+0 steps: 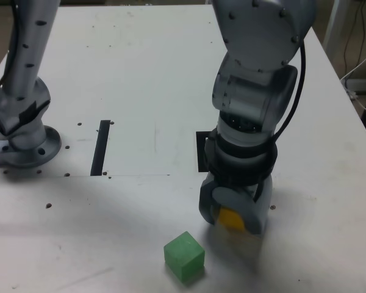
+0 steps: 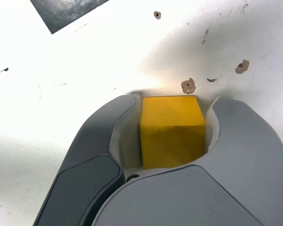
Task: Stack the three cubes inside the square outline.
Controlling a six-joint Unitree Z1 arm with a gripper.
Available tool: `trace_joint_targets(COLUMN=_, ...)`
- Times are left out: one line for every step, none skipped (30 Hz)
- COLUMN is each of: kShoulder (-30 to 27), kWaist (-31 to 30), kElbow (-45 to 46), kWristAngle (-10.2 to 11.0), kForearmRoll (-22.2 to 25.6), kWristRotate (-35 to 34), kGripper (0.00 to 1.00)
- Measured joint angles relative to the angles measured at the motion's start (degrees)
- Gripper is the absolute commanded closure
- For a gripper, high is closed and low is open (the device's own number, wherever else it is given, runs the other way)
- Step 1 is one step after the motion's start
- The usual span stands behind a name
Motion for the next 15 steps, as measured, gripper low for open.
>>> trace_joint_targets(kShoulder=-0.1, kWaist=0.0, kElbow=0.0, kWristAngle=0.1, kForearmRoll=0.1, kWristRotate=0.0, kGripper=0.82)
trace_joint_targets(kShoulder=-0.3, kWaist=0.0, kElbow=0.0, kWristAngle=0.1, kForearmRoll=0.2, kWristRotate=0.0, kGripper=0.83)
trace_joint_targets(kShoulder=-0.6, kWaist=0.0, kElbow=0.0, kWristAngle=0.2, kForearmRoll=0.4, kWristRotate=0.0, kGripper=0.83)
trace_joint_targets(kShoulder=-0.9, kWaist=0.0, kElbow=0.0, kWristAngle=0.2, kForearmRoll=0.7, kWristRotate=0.0, kGripper=0.83)
trace_joint_targets(kShoulder=-1.3, kWaist=0.0, kElbow=0.0, kWristAngle=0.3, kForearmRoll=1.0, kWristRotate=0.0, kGripper=0.83)
trace_joint_targets(kShoulder=-1.8, kWaist=0.0, kElbow=0.0, kWristAngle=0.5, kForearmRoll=1.3, kWristRotate=0.0, kGripper=0.83)
trace_joint_targets(kShoulder=-2.5, kWaist=0.2, kElbow=-0.1, kWristAngle=0.7, kForearmRoll=1.8, kWristRotate=0.0, kGripper=0.83)
trace_joint_targets(kShoulder=-3.2, kWaist=0.4, kElbow=-0.4, kWristAngle=0.9, kForearmRoll=2.4, kWristRotate=0.0, kGripper=0.83)
trace_joint_targets(kShoulder=-4.0, kWaist=0.8, kElbow=-0.8, kWristAngle=1.1, kForearmRoll=3.2, kWristRotate=0.0, kGripper=0.83)
trace_joint_targets(kShoulder=-4.7, kWaist=1.4, kElbow=-1.2, kWristAngle=1.3, kForearmRoll=4.2, kWristRotate=0.0, kGripper=0.83)
trace_joint_targets(kShoulder=-5.3, kWaist=2.0, kElbow=-1.7, kWristAngle=1.4, kForearmRoll=5.2, kWristRotate=0.0, kGripper=0.83)
trace_joint_targets(kShoulder=-5.9, kWaist=2.9, kElbow=-2.0, kWristAngle=1.4, kForearmRoll=6.5, kWristRotate=0.0, kGripper=0.83)
trace_joint_targets(kShoulder=-6.4, kWaist=4.1, kElbow=-2.5, kWristAngle=1.4, kForearmRoll=7.8, kWristRotate=0.0, kGripper=0.83)
trace_joint_targets(kShoulder=-6.9, kWaist=5.2, kElbow=-2.7, kWristAngle=1.4, kForearmRoll=8.6, kWristRotate=0.1, kGripper=0.83)
trace_joint_targets(kShoulder=-7.4, kWaist=6.5, kElbow=-2.8, kWristAngle=1.4, kForearmRoll=9.3, kWristRotate=0.2, kGripper=0.83)
